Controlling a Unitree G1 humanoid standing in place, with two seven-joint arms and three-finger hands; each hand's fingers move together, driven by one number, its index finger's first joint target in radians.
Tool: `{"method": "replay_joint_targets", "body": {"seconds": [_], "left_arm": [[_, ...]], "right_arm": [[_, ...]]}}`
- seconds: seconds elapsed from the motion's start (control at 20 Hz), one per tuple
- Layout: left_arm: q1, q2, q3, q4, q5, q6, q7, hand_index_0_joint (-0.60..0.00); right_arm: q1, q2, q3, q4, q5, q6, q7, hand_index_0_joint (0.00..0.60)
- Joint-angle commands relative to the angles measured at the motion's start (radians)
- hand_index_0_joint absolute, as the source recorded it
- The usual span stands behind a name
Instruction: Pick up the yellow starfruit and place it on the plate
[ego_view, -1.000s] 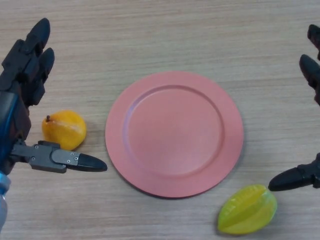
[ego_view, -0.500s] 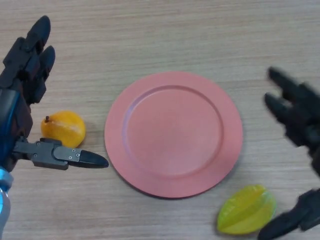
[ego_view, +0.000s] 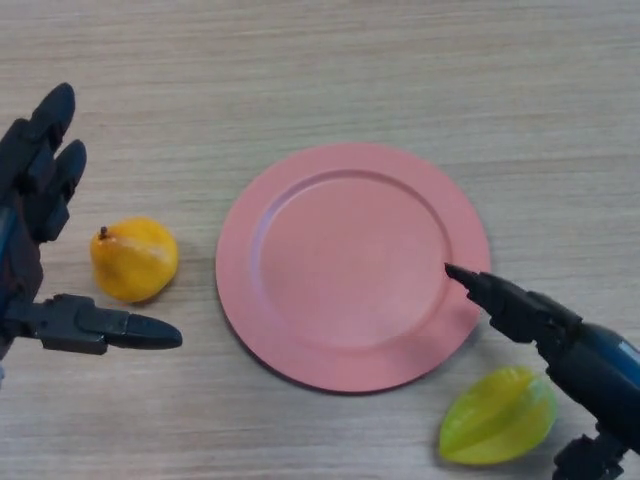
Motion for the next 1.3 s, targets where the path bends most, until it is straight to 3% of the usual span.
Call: {"method": "replay_joint_targets", "body": {"seconds": [0.05,0.25,0.4,0.5,0.65,0.95,1.05,1.1,1.3], "left_arm": [[-0.006,0.026,0.074,-0.05,-0.015,-0.175,0.011,0.0],[0.0,0.037,0.102,-0.09,-0.031,-0.089,-0.03,0.0],[0.011,0.03,0.106,-0.103,-0.03,-0.083,-0.038,0.0],[0.028,0.015,0.113,-0.102,-0.027,-0.128,-0.03,0.0],[0.032,0.017,0.121,-0.094,-0.023,-0.14,-0.027,0.0],[0.048,0.016,0.141,-0.111,-0.037,-0.09,-0.056,0.0],[0.065,0.001,0.133,-0.12,-0.024,-0.1,-0.07,0.0],[0.084,-0.021,0.109,-0.111,-0.003,-0.152,-0.066,0.0],[0.078,-0.025,0.105,-0.165,-0.06,-0.098,-0.037,0.0]], "right_arm": [[0.001,-0.016,-0.045,-0.023,0.087,-0.102,-0.05,0.0],[-0.035,-0.015,-0.042,0.12,0.16,-0.115,-0.109,0.0],[-0.045,-0.022,-0.036,0.16,0.165,-0.111,-0.124,0.399],[-0.054,-0.027,-0.043,0.153,0.196,-0.05,-0.126,0.6],[-0.065,-0.022,-0.048,0.146,0.235,-0.072,-0.157,0.6],[-0.061,-0.023,-0.08,0.03,0.325,0.046,-0.091,0.6],[-0.09,-0.018,-0.089,-0.059,0.359,0.13,-0.086,0.6],[-0.126,-0.012,-0.058,-0.122,0.404,0.265,-0.079,0.6],[-0.255,-0.007,0.043,-0.124,0.423,0.401,-0.114,0.6]]}}
